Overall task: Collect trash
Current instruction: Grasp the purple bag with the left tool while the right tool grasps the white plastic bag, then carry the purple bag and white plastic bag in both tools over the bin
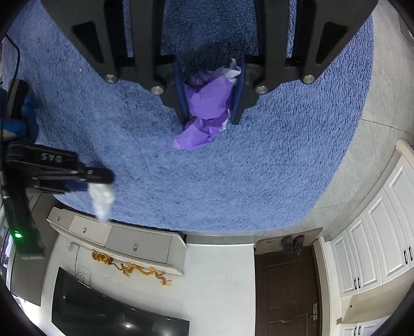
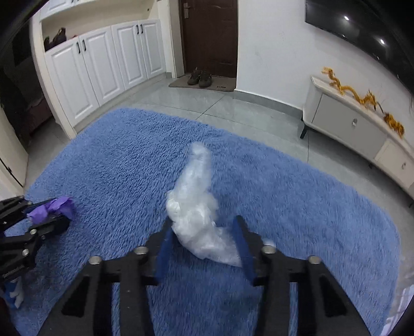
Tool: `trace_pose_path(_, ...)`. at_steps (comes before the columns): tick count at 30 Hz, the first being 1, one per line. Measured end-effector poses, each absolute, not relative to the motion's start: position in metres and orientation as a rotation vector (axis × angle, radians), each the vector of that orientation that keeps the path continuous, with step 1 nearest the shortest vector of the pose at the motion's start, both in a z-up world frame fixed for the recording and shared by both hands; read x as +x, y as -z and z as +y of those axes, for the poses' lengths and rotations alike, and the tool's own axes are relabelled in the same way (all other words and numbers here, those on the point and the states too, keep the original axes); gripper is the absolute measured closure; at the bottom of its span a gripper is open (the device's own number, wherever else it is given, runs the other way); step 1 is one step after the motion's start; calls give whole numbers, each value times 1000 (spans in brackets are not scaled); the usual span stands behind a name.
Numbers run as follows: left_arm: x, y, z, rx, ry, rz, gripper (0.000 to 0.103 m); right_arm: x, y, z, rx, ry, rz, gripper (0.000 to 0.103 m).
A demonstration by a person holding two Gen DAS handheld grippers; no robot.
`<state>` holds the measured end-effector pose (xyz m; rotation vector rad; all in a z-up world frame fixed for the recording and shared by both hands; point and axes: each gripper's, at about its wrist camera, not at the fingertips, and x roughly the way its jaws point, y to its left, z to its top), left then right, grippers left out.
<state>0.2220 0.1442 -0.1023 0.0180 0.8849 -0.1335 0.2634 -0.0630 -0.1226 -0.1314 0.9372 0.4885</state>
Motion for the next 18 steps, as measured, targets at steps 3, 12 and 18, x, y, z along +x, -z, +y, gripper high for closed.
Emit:
trace_pose_path(3, 221, 102, 143, 26, 126, 881, 74, 246, 114, -81, -48, -499, 935, 76)
trace_pose_path(12, 192, 85, 134, 20, 106, 839, 74, 160, 76, -138, 127, -476, 908, 77)
trace_pose_path(18, 144, 46, 113, 30, 157, 757, 74, 99, 40, -188, 230, -400, 840, 77)
